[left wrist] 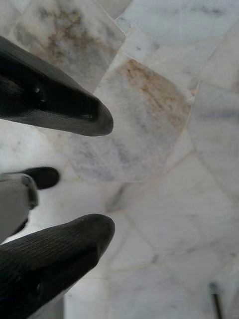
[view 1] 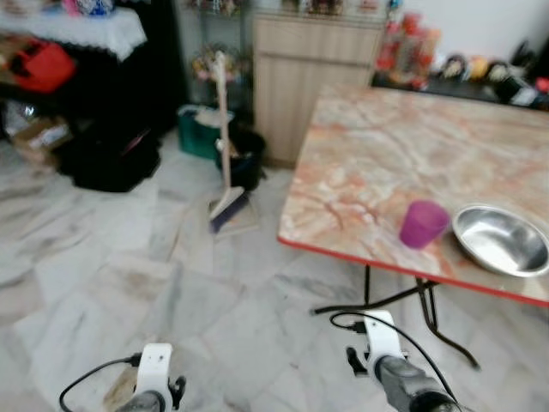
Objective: Setting the table
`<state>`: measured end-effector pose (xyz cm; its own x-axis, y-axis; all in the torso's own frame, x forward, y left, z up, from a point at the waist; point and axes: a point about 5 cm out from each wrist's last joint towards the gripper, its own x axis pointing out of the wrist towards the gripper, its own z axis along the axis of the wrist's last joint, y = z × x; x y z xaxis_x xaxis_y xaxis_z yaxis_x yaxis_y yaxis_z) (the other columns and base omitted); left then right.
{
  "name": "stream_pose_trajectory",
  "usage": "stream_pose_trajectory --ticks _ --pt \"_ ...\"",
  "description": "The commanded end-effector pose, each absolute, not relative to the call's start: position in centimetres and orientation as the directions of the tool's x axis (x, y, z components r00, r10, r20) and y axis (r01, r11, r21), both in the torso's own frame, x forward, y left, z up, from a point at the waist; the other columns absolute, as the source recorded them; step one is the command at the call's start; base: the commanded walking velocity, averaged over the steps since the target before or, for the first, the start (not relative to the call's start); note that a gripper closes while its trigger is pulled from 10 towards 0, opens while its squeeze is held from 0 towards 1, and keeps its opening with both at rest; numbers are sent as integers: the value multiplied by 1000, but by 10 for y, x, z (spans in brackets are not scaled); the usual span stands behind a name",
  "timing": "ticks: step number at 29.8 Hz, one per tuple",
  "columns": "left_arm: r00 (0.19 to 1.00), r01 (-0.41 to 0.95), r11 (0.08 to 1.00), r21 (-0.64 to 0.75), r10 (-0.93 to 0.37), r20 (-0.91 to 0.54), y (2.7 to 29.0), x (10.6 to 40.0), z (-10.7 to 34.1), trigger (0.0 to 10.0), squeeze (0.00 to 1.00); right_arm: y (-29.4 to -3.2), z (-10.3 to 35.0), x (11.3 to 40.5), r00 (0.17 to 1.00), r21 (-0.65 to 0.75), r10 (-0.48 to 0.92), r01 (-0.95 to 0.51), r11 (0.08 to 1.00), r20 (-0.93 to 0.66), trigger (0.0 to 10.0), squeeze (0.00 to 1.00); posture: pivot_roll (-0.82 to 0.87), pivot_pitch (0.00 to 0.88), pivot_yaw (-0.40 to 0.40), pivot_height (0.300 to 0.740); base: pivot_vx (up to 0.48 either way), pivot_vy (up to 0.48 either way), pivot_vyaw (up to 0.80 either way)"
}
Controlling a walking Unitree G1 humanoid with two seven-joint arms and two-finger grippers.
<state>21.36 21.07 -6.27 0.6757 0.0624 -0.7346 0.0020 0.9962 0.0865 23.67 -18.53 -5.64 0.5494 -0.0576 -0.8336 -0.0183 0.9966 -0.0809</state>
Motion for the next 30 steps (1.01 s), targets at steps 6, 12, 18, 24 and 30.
stream_pose_trajectory --ticks 6,12,18,24,30 --pt "656 15 991 131 89 -750 211 213 -64 10000 0 -185 -47 251 600 -85 -59 -14 996 -798 10000 0 143 50 -176 740 0 0 0" --pt "672 46 984 172 97 -734 208 220 -60 10000 0 -188 -43 255 610 -83 -75 16 996 -789 10000 0 158 58 -216 740 0 0 0" --pt "664 74 978 193 96 -742 208 222 -59 10000 0 -188 -41 257 621 -79 -75 21 997 -780 10000 0 157 50 -231 740 0 0 0" --pt "665 103 973 206 86 -742 208 222 -59 10000 0 -187 -42 257 621 -72 -70 22 997 -780 10000 0 148 34 -205 740 0 0 0" --pt "660 96 977 190 80 -747 206 220 -61 10000 0 -188 -43 255 627 -65 -75 40 997 -776 10000 0 88 0 -125 740 0 0 0"
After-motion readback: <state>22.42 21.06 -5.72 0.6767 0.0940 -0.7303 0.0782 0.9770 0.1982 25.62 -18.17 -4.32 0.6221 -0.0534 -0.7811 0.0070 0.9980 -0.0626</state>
